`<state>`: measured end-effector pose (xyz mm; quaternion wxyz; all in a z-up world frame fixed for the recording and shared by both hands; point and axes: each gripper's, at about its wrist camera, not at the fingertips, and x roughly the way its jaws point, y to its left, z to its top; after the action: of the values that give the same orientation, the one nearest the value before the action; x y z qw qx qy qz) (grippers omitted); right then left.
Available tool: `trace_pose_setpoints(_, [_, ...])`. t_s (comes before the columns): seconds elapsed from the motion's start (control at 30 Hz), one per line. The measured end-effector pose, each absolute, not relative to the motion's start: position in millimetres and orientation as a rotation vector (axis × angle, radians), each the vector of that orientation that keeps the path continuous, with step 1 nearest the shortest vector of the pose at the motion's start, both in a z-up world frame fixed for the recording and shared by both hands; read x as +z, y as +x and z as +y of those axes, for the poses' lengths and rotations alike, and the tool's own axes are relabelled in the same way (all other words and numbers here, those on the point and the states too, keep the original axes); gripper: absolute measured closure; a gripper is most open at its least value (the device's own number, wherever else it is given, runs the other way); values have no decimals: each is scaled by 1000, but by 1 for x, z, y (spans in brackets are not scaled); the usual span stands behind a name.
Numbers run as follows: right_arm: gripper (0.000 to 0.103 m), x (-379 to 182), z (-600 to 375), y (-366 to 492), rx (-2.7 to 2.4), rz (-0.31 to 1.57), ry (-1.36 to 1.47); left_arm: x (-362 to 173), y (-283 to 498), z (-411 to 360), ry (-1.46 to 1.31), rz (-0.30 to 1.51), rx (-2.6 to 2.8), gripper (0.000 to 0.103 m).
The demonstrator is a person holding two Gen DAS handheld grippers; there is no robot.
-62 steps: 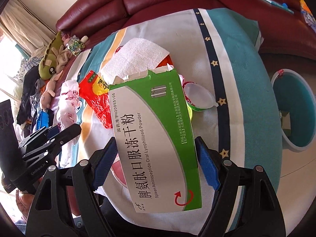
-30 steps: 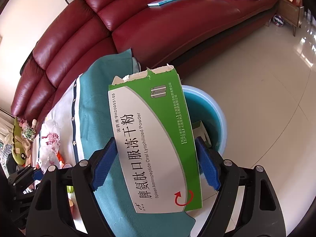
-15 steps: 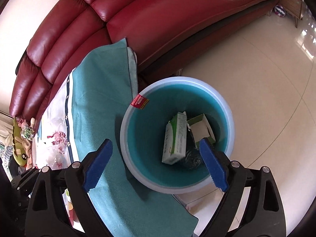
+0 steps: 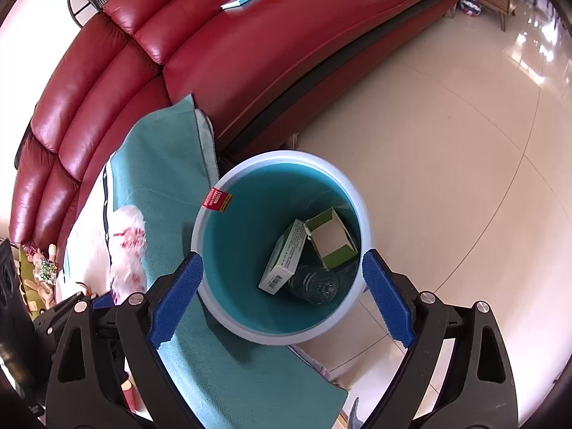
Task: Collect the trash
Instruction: 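Open the right tool over the bucket while the left tool releases the bag, then return to the table and grasp the pink paper cup with the left tool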
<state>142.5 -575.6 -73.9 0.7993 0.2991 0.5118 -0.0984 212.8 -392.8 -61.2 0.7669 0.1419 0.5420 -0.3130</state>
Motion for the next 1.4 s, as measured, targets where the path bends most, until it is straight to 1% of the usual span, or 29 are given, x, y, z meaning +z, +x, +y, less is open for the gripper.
trace_pose_setpoints(0.07, [16,-73,-578,140,-224,1099,640,-61,217,-399,308,1166,-671,45])
trace_pose_setpoints(0.1, [16,-72,-580,139,-229,1098,640,-61,218,-400,309,1161,-662,43])
trace_pose_setpoints(0.17, [16,-72,-582,137,-237,1099,637,-59,218,-402,307,1151,-656,29])
trace_pose_setpoints(0.2, [16,-71,-583,137,-243,1098,633,-59,218,-401,307,1146,-651,26])
trace_pose_setpoints(0.23, [16,-71,-584,136,-247,1098,632,-58,217,-400,307,1141,-645,19])
trace_pose_setpoints(0.27, [16,-70,-585,136,-250,1098,630,-57,217,-398,308,1136,-639,16])
trace_pose_setpoints(0.37, [16,-70,-583,137,-249,1104,629,-55,215,-392,304,1141,-624,12])
trace_pose_setpoints(0.83, [16,-54,-543,126,-217,1126,591,-35,191,-330,257,1135,-577,9])
trace_pose_setpoints(1.1, [16,-42,-486,113,-136,1149,541,-24,167,-265,221,1128,-533,8])
trace_pose_setpoints(1.13, [13,-41,-476,112,-124,1156,531,-23,163,-255,220,1125,-529,8])
trace_pose_setpoints(1.4, [13,-37,-409,103,-54,1184,468,-25,135,-169,227,1127,-476,8])
